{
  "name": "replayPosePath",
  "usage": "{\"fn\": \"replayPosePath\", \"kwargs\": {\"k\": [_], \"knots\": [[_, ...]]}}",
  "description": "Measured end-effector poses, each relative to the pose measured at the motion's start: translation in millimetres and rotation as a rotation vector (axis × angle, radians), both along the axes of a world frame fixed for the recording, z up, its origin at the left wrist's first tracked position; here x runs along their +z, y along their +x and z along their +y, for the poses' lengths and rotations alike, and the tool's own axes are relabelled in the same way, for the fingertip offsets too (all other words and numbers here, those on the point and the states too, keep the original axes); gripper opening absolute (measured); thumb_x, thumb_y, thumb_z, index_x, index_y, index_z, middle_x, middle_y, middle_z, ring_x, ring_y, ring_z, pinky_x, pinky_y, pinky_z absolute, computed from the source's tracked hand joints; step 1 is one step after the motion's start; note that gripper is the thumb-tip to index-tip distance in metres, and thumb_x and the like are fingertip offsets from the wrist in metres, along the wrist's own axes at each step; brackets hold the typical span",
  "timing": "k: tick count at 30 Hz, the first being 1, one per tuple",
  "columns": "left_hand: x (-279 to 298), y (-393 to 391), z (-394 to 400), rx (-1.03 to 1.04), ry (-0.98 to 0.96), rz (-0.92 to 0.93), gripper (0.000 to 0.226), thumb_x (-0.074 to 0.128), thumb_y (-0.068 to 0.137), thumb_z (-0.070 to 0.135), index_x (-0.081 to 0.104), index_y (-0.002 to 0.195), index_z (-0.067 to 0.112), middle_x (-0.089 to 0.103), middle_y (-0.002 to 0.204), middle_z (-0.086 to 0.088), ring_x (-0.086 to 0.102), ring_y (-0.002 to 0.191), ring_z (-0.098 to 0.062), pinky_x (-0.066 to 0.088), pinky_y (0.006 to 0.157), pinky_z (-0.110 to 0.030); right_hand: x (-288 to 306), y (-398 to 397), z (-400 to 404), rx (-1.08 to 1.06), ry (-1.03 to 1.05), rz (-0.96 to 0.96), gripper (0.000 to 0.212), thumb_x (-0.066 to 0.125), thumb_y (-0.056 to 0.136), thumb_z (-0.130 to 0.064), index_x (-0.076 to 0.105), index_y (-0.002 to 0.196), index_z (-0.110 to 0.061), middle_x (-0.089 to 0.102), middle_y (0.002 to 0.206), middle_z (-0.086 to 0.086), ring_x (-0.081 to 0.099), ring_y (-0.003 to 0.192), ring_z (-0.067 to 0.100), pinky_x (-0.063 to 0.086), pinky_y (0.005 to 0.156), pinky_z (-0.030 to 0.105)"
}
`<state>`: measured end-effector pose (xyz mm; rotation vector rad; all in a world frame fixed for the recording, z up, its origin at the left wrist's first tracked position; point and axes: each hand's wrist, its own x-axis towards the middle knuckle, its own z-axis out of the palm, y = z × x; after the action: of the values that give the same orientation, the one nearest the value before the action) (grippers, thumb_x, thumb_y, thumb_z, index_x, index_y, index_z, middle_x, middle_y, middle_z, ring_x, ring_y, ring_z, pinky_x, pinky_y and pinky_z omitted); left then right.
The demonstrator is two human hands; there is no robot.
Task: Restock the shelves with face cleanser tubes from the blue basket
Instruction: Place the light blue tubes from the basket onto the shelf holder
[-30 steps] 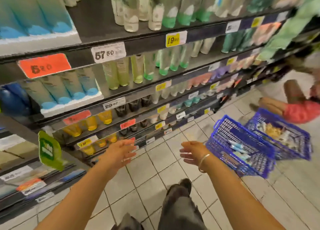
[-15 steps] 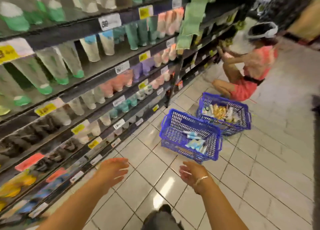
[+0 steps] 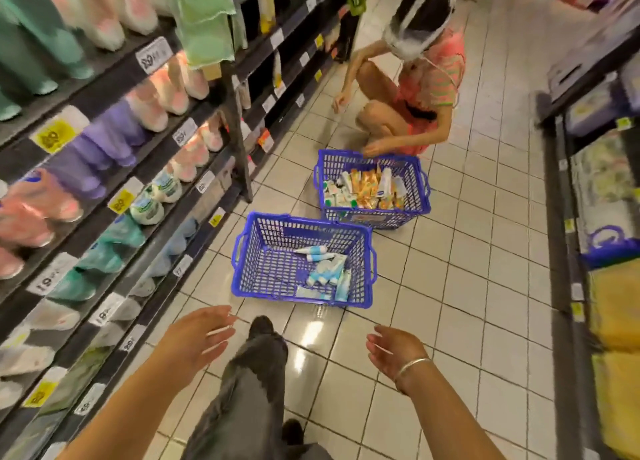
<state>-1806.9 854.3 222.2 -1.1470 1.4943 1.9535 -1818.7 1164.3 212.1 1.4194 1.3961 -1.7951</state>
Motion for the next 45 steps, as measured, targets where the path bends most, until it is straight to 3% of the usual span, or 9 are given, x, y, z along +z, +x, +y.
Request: {"fn": "replayPosePath", "kwargs": {"k": [4, 9, 14, 18, 22, 28, 34, 39, 45], "knots": [[-18.2, -71.8, 27.8, -0.058, 0.016, -0.051, 0.011, 0.054, 0.090, 0.011, 0.065, 0.095, 0.012, 0.069, 0.088, -0.006, 0.065, 0.079, -0.019, 0.047, 0.064, -0.028, -14.9, -52.5, 20.2, -0.017, 0.025, -0.041, 0.015, 0.047, 0.092, -0.009, 0.056, 0.081, -0.010, 0.059, 0.071, 0.009, 0.055, 0.059, 0.019, 0.046, 0.047, 0.019], [-47.1, -183.7, 47.1, -0.209, -0.028, -0.079, 0.011, 0.054, 0.087, 0.006, 0.061, 0.090, 0.014, 0.068, 0.072, -0.002, 0.060, 0.071, -0.016, 0.042, 0.063, -0.025, -43.7, -123.5, 25.6, -0.108, 0.013, -0.068, 0.010, 0.045, 0.093, -0.008, 0.053, 0.087, -0.009, 0.056, 0.073, 0.011, 0.053, 0.064, 0.022, 0.041, 0.060, 0.026], [-76.9, -278.6, 67.8, -0.283, -0.087, -0.102, 0.016, 0.050, 0.090, -0.001, 0.058, 0.085, 0.013, 0.062, 0.067, -0.003, 0.059, 0.056, -0.012, 0.043, 0.042, -0.012, -78.8, -198.0, 27.8, -0.111, 0.062, -0.138, 0.021, 0.044, 0.094, -0.009, 0.050, 0.074, -0.011, 0.052, 0.066, 0.011, 0.050, 0.060, 0.021, 0.039, 0.060, 0.025], [-116.4, -302.8, 85.6, -0.384, -0.078, -0.181, 0.017, 0.049, 0.091, -0.002, 0.057, 0.083, 0.011, 0.058, 0.070, -0.006, 0.057, 0.053, -0.015, 0.041, 0.047, -0.017, -131.7, -224.6, 24.7, -0.032, 0.072, -0.249, 0.033, 0.036, 0.095, -0.003, 0.044, 0.063, -0.011, 0.044, 0.044, 0.006, 0.044, 0.037, 0.015, 0.034, 0.046, 0.016], [-208.3, -344.9, 110.4, -0.406, -0.083, -0.226, 0.021, 0.048, 0.091, -0.005, 0.055, 0.080, 0.011, 0.053, 0.061, -0.004, 0.045, 0.056, -0.017, 0.033, 0.036, -0.010, -217.3, -287.0, 22.4, 0.123, 0.151, -0.219, 0.034, 0.038, 0.092, 0.008, 0.043, 0.065, -0.011, 0.039, 0.048, 0.008, 0.037, 0.025, 0.006, 0.027, 0.032, 0.010], [-403.1, -373.6, 155.4, -0.380, -0.033, -0.267, 0.023, 0.048, 0.093, -0.001, 0.057, 0.076, 0.012, 0.055, 0.067, -0.008, 0.054, 0.051, -0.015, 0.035, 0.057, -0.026, -416.6, -347.4, 38.4, 0.378, 0.328, -0.097, 0.010, 0.050, 0.090, -0.003, 0.055, 0.093, -0.011, 0.057, 0.087, 0.012, 0.054, 0.078, 0.021, 0.050, 0.076, 0.028], [-549.5, -347.2, 180.5, -0.371, -0.050, -0.317, 0.021, 0.053, 0.090, -0.002, 0.055, 0.074, 0.013, 0.056, 0.068, -0.005, 0.056, 0.040, -0.002, 0.041, 0.041, -0.012, -565.8, -351.9, 39.6, 0.524, 0.680, -0.138, 0.046, 0.059, 0.089, -0.019, 0.047, 0.124, 0.008, 0.051, 0.129, 0.023, 0.051, 0.118, 0.033, 0.038, 0.099, 0.037], [-619.2, -331.2, 175.2, -0.405, -0.134, -0.355, 0.014, 0.054, 0.091, 0.007, 0.059, 0.080, 0.014, 0.058, 0.077, -0.003, 0.056, 0.073, -0.016, 0.044, 0.059, -0.021, -632.0, -345.0, 19.8, 0.323, 0.719, -0.141, 0.065, 0.069, 0.082, -0.024, 0.035, 0.131, 0.002, 0.048, 0.132, 0.019, 0.051, 0.119, 0.032, 0.039, 0.096, 0.036], [-657.9, -341.9, 191.4, -0.548, -0.279, -0.227, 0.024, 0.058, 0.089, 0.010, 0.060, 0.113, 0.007, 0.060, 0.100, -0.006, 0.052, 0.084, -0.014, 0.044, 0.066, -0.020, -653.3, -332.2, 23.6, 0.345, 0.755, -0.163, 0.050, 0.070, 0.080, -0.026, 0.047, 0.118, -0.003, 0.059, 0.119, 0.014, 0.061, 0.103, 0.030, 0.045, 0.073, 0.030]]}}
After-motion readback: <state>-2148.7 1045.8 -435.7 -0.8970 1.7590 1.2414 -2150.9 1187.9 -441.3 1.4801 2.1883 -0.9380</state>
